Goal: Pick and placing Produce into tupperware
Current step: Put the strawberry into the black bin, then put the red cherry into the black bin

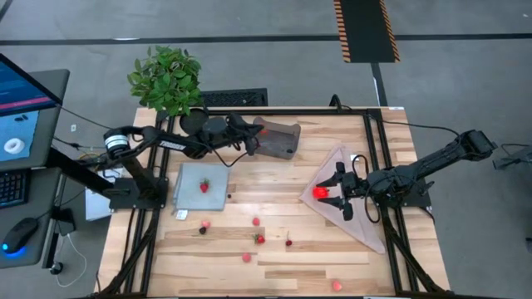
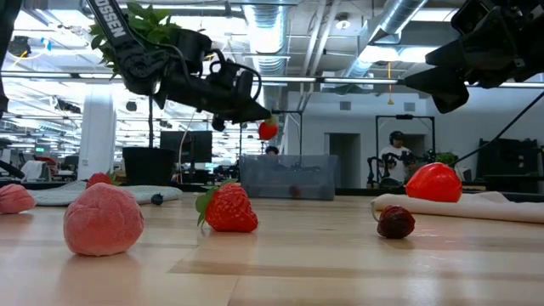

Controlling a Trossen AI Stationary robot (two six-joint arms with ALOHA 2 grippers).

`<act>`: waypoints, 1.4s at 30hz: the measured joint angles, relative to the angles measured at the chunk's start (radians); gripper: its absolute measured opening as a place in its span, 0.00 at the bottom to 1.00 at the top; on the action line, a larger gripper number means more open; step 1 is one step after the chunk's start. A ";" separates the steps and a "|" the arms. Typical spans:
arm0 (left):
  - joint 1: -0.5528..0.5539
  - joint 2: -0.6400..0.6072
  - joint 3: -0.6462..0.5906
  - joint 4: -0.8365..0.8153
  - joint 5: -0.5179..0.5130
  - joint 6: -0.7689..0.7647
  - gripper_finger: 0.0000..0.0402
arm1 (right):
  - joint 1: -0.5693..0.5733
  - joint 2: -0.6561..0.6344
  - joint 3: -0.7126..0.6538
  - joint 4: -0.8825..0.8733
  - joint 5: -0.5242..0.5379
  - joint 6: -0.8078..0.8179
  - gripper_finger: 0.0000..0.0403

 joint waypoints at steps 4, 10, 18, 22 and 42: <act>0.000 0.007 0.009 -0.010 -0.026 -0.053 0.01 | 0.000 0.000 0.000 -0.001 0.000 0.001 0.65; 0.000 0.007 0.009 -0.008 -0.021 -0.061 0.09 | 0.000 0.000 0.000 -0.001 0.000 0.001 0.65; 0.000 0.007 0.009 -0.012 0.017 -0.075 0.27 | 0.000 0.000 0.000 -0.001 0.000 0.001 0.65; 0.000 0.005 0.009 -0.011 0.182 -0.145 0.30 | 0.000 0.000 0.000 -0.001 0.000 0.001 0.65; -0.351 0.004 0.008 -0.251 0.363 -0.088 0.30 | 0.003 0.000 0.000 -0.002 -0.001 0.020 0.65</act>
